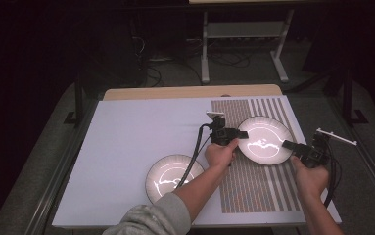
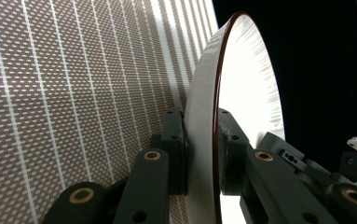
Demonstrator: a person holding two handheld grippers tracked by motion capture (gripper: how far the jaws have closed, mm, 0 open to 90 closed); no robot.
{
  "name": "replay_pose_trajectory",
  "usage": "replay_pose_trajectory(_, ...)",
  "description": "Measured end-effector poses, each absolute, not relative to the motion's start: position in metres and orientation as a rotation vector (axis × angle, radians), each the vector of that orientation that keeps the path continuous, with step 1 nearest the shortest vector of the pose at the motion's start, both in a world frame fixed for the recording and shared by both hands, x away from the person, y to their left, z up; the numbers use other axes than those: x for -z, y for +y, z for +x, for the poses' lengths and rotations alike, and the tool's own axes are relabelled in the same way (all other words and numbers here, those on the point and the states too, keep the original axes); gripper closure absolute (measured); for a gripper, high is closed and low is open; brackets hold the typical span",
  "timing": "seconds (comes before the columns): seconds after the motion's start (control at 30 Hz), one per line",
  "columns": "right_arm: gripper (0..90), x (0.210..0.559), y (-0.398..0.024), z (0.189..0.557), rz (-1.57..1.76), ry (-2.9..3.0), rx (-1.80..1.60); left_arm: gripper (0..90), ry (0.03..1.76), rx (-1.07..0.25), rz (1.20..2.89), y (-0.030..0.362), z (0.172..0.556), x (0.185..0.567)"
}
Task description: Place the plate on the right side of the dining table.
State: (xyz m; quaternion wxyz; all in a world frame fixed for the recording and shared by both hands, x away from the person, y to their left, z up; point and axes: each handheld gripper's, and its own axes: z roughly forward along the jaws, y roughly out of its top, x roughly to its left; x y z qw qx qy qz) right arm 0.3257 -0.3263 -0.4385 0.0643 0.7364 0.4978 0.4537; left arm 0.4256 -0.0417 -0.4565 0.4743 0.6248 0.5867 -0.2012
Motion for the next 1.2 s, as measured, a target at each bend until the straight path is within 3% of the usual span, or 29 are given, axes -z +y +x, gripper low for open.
replay_pose_trajectory(1.2,72.7,0.459,-0.328,0.341,2.22,1.599,-1.22,74.3,1.445,0.436,1.623,-0.051,0.438,0.472)
